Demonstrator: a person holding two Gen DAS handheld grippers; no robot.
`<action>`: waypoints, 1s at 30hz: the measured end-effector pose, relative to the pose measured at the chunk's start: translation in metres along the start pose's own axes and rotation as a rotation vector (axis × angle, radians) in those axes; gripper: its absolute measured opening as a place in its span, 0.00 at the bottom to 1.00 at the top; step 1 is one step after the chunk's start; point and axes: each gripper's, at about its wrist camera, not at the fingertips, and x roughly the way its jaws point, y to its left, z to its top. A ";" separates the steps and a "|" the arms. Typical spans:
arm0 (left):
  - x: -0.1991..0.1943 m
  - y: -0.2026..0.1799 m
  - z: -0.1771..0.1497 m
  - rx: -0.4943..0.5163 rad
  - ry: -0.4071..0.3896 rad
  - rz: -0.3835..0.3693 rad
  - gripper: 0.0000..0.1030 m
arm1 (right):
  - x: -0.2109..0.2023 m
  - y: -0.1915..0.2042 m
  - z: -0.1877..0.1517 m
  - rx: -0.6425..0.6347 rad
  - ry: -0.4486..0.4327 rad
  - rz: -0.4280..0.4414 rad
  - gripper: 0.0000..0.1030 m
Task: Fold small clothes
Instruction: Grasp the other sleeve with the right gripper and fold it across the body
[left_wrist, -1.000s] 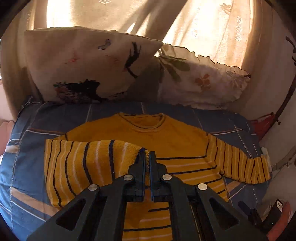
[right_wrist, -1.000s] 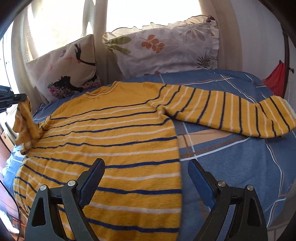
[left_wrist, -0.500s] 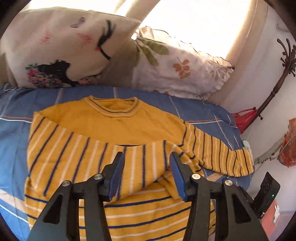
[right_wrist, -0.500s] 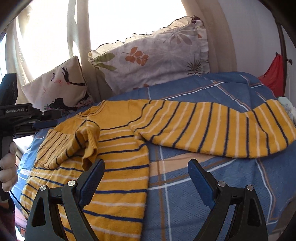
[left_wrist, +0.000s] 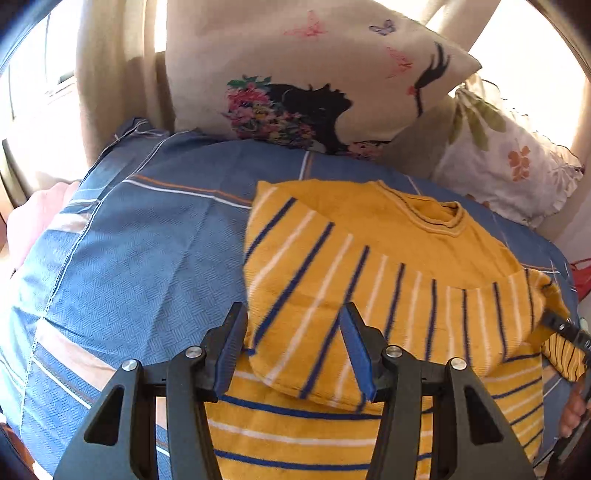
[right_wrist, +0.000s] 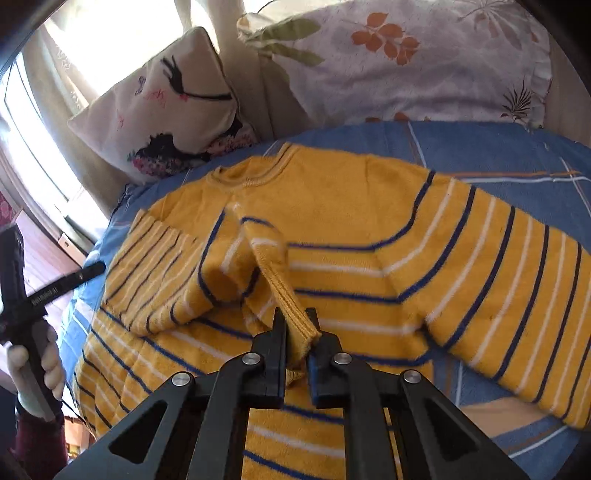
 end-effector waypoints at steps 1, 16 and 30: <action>0.006 0.006 0.001 -0.016 0.013 0.012 0.50 | -0.001 -0.009 0.012 0.037 -0.009 -0.003 0.10; 0.009 0.021 -0.013 -0.079 0.016 -0.006 0.53 | -0.062 -0.070 -0.006 0.180 -0.143 -0.203 0.63; -0.078 -0.045 -0.069 -0.011 -0.071 -0.165 0.68 | -0.194 -0.201 -0.150 0.546 -0.329 -0.413 0.74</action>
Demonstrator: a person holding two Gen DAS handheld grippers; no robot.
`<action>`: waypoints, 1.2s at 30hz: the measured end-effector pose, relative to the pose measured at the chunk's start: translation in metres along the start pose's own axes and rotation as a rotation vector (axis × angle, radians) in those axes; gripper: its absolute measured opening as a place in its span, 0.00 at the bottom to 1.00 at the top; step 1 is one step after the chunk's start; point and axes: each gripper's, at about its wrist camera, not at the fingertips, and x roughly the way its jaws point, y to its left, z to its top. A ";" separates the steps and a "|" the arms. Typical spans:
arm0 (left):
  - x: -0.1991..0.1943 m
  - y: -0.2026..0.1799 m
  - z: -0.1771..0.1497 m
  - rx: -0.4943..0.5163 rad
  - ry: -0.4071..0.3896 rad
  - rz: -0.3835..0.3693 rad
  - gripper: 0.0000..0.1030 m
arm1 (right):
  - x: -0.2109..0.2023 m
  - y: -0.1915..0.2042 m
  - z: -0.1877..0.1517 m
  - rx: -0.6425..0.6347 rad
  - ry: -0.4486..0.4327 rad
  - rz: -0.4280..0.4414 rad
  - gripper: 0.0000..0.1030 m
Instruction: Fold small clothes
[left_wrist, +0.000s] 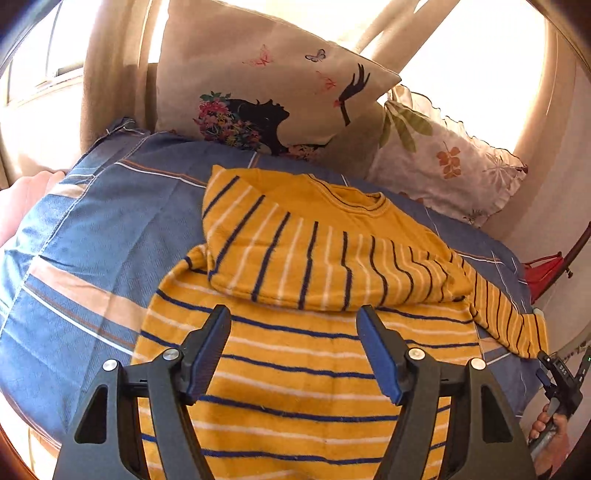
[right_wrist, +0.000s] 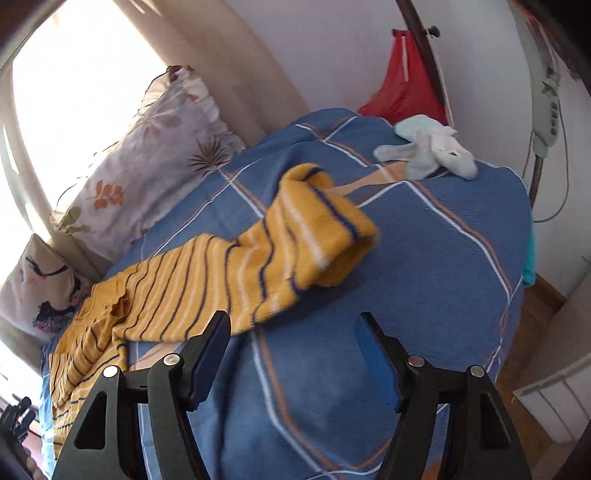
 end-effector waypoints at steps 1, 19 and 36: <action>0.000 -0.002 -0.004 -0.001 0.005 -0.003 0.68 | 0.004 -0.002 0.005 -0.003 -0.015 -0.010 0.74; -0.043 0.071 -0.041 -0.207 -0.033 -0.001 0.67 | 0.011 0.156 0.059 -0.244 -0.066 0.200 0.15; 0.009 0.015 -0.032 -0.088 0.102 -0.156 0.68 | 0.029 0.248 -0.063 -0.577 0.194 0.467 0.70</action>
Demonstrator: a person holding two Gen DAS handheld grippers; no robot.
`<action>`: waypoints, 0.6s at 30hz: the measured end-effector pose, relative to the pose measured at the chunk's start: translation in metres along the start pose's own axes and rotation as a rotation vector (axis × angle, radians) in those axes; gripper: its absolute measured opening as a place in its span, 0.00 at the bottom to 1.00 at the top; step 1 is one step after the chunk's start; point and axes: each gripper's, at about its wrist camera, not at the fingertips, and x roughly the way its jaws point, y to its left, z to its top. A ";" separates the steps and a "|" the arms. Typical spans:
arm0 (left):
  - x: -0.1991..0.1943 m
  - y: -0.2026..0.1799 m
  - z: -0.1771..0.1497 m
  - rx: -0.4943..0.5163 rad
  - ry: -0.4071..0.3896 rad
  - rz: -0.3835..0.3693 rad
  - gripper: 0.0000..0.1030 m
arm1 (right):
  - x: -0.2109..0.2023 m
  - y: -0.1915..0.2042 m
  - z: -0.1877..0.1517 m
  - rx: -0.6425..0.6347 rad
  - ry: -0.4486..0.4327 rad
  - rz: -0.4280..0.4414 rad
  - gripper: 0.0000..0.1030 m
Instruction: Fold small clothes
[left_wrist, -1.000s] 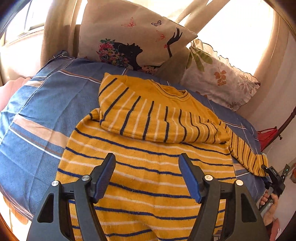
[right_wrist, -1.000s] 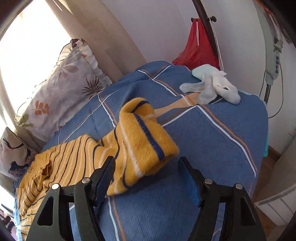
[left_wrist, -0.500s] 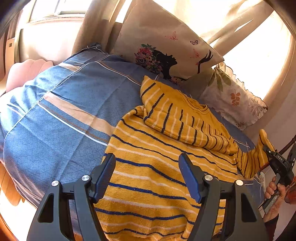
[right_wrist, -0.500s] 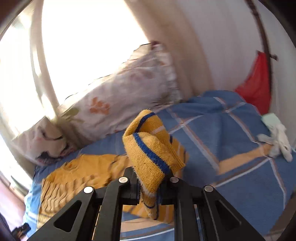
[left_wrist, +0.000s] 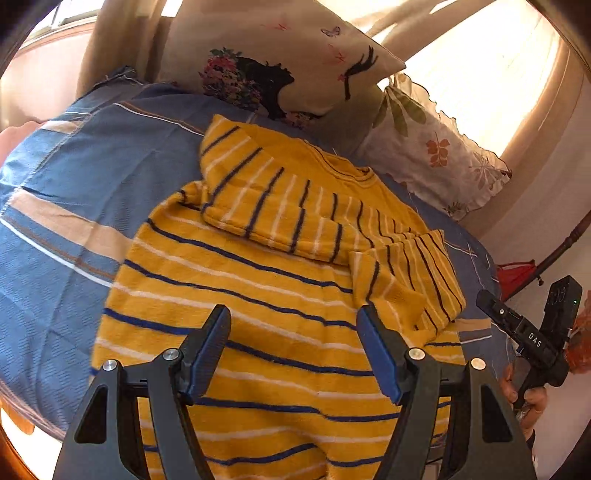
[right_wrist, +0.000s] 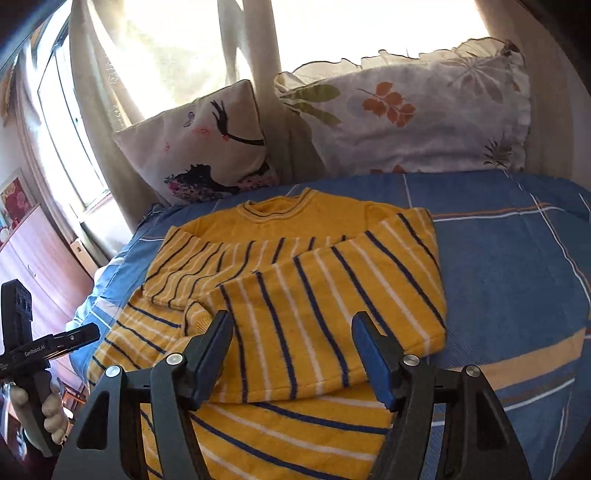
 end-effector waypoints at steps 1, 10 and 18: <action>0.011 -0.010 0.000 0.010 0.028 -0.022 0.68 | -0.004 -0.008 -0.003 0.017 -0.003 -0.002 0.70; 0.039 -0.107 -0.033 0.354 0.016 0.021 0.68 | -0.021 -0.038 -0.024 0.052 -0.012 -0.024 0.71; 0.047 -0.137 -0.058 0.667 -0.025 0.182 0.68 | -0.018 -0.053 -0.033 0.092 -0.006 -0.009 0.72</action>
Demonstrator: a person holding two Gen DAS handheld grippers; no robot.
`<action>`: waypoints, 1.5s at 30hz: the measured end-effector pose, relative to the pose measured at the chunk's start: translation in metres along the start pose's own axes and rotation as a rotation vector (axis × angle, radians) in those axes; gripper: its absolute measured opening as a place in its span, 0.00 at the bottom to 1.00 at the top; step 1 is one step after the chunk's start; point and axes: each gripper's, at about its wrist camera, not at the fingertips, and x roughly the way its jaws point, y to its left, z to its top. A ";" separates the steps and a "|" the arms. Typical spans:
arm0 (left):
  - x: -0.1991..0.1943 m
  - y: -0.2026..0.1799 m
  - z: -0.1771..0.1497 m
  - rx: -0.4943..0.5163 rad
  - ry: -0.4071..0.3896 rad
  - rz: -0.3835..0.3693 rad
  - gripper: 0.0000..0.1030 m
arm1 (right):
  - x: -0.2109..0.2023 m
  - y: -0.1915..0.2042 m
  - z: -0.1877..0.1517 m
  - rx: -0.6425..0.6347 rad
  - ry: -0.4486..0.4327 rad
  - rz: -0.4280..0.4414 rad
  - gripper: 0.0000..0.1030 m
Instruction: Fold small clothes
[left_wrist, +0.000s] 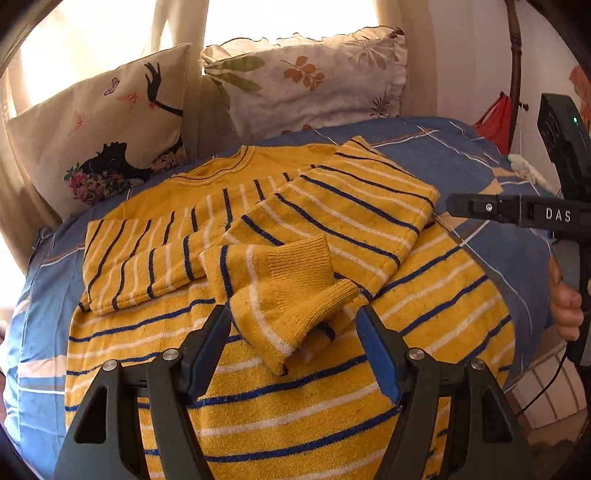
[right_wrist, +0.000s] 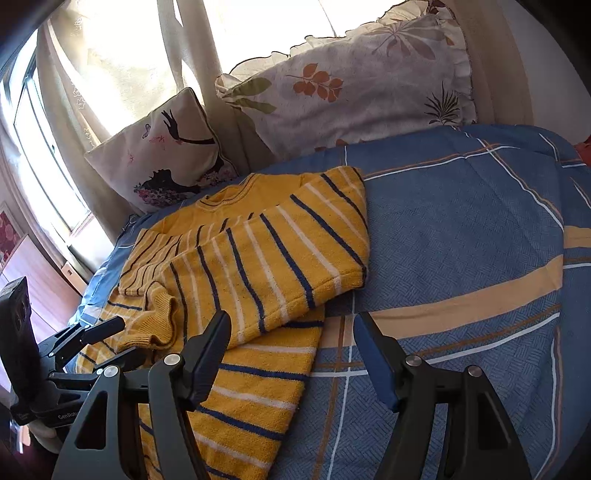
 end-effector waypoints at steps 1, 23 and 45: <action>0.003 -0.001 0.001 0.010 0.012 0.018 0.68 | 0.000 -0.001 -0.001 0.006 -0.001 0.001 0.72; 0.028 0.223 0.012 -0.647 0.048 -0.037 0.07 | 0.016 0.024 0.006 -0.016 -0.015 -0.006 0.72; 0.063 0.266 -0.008 -0.697 0.087 0.051 0.61 | 0.146 0.056 0.078 -0.105 0.120 -0.157 0.66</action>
